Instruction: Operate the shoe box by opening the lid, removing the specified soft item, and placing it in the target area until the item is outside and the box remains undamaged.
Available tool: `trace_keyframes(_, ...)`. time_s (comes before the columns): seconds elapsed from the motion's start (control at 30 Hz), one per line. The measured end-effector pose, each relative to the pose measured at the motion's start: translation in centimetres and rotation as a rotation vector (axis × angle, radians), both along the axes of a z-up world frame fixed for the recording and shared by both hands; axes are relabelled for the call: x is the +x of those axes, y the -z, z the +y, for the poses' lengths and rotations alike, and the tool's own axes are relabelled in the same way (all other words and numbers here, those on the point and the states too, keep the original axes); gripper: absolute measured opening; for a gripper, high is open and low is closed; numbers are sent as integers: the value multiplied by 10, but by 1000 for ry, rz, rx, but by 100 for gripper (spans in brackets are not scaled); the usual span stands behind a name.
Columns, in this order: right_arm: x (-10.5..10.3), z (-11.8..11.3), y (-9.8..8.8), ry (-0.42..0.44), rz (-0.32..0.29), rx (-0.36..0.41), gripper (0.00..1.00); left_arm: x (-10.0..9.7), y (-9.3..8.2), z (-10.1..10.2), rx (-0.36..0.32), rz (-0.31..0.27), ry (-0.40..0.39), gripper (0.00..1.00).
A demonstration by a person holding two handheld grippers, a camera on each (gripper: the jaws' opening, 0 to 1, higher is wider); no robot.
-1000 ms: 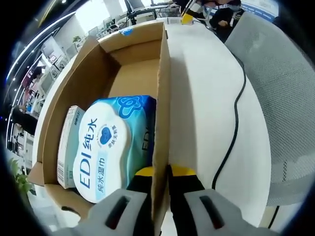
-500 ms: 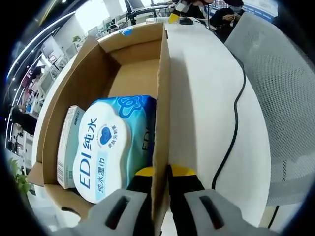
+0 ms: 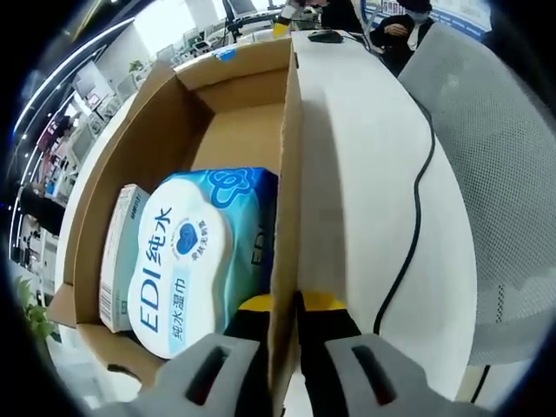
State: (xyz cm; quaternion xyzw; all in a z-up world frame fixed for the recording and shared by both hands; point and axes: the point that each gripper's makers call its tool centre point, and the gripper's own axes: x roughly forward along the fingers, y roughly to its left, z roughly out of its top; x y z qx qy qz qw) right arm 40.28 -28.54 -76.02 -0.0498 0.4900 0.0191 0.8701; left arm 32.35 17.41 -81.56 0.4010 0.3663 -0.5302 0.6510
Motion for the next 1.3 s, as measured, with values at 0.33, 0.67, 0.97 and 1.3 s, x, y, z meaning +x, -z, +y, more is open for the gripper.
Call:
trace_keyframes(0.33, 39, 6, -9, 42, -19, 88, 17, 1, 1, -1, 2, 17, -22, 3)
trace_keyframes(0.67, 63, 8, -8, 13, -10, 85, 17, 1, 1, -2, 2, 15, -22, 3)
trace_keyframes(0.97, 83, 15, 8, -4, 11, 94, 17, 2, 1, -2, 2, 16, -28, 3)
trace_keyframes(1.3, 77, 18, 23, 7, 64, 117, 17, 1, 2, -3, 3, 18, -34, 3)
